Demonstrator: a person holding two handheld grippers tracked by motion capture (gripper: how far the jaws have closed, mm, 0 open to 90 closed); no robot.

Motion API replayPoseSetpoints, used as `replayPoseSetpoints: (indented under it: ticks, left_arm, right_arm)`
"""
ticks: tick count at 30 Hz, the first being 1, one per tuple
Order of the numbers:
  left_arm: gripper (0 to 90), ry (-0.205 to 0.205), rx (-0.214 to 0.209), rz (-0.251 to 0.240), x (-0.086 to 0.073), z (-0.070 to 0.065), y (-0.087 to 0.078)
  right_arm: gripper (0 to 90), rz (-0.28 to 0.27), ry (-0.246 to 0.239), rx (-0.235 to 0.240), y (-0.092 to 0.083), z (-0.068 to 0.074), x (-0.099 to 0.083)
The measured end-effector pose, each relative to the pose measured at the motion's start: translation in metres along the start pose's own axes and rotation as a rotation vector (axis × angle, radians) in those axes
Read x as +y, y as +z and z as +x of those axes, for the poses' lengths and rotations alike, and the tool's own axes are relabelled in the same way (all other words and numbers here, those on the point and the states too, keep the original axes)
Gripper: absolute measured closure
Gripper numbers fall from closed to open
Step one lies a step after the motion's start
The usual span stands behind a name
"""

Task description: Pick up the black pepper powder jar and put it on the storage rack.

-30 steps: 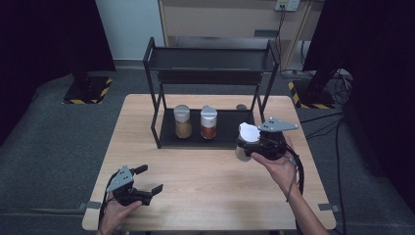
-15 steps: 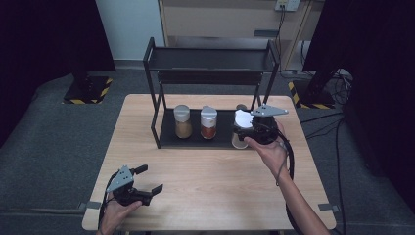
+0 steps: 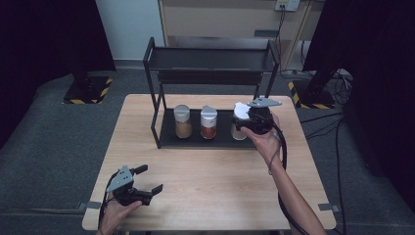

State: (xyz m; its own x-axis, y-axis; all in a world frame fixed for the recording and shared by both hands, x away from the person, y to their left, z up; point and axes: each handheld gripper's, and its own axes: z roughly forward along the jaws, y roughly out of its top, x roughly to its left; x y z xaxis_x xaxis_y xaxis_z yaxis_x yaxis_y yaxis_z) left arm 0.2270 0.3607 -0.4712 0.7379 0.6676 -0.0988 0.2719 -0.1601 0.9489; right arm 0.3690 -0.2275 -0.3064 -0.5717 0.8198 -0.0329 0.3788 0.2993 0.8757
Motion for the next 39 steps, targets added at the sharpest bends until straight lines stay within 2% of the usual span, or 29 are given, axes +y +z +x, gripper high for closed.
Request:
replayPoseSetpoints:
  ticks: [11,25,39]
  left_arm:
    - [2.1,-0.005,-0.001,-0.003,-0.001,0.001,0.000]
    - [2.2,-0.004,0.001,0.000,-0.001,0.001,0.001]
    - [2.2,-0.009,0.000,0.003,-0.001,0.002,0.001]
  right_arm:
    - [31.3,0.015,0.014,-0.036,0.031,-0.006,-0.007]
    - [31.3,0.041,0.030,-0.038,0.064,-0.014,-0.020]
    - [31.3,0.051,0.050,-0.027,0.081,-0.020,-0.031]
